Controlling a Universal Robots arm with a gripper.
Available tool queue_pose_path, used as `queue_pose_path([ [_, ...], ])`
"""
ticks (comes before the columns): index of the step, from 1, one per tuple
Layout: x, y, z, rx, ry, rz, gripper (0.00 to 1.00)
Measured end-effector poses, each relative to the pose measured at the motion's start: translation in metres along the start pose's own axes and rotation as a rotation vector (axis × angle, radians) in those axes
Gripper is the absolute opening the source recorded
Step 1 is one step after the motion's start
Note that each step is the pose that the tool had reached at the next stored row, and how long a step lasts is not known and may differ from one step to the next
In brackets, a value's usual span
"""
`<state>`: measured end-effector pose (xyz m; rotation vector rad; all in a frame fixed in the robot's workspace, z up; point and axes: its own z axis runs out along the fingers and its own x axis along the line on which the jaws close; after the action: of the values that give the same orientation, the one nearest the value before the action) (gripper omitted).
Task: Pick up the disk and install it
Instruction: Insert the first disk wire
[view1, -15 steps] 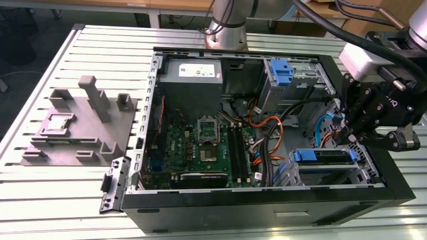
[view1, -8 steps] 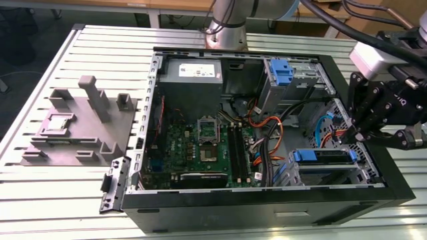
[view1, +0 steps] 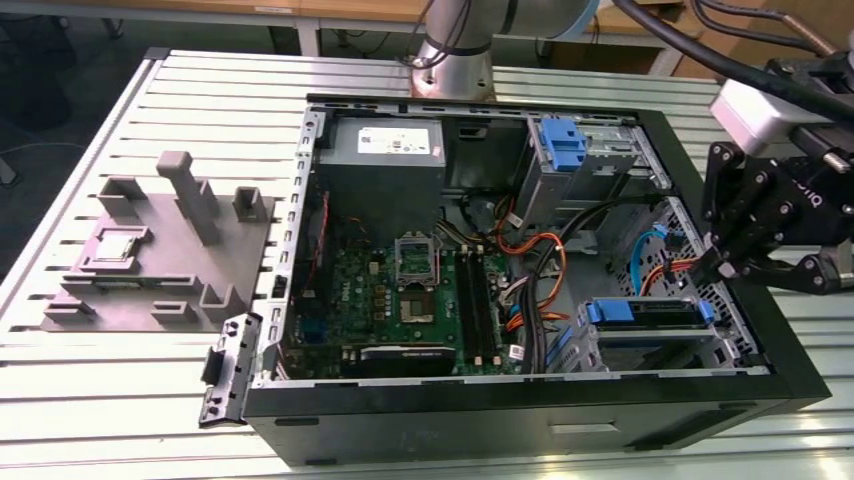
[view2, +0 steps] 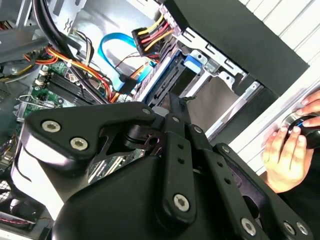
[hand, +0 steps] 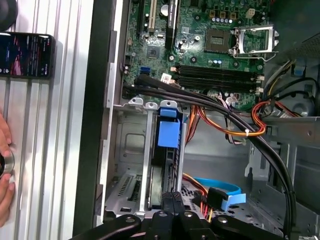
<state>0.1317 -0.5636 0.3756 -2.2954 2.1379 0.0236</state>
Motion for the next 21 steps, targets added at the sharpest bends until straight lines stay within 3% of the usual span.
queue_pose_path([
  [10,-0.0067,-0.0083,0.0004,0.0014,0.0004,-0.001,0.10],
  [14,-0.0072,-0.0084,0.0007,0.0311,0.0029,-0.015,0.10],
  [15,-0.0072,-0.0084,0.0008,0.0345,0.0031,-0.025,0.10],
  [21,-0.0073,-0.0084,0.0019,0.0388,0.0027,-0.120,0.10],
])
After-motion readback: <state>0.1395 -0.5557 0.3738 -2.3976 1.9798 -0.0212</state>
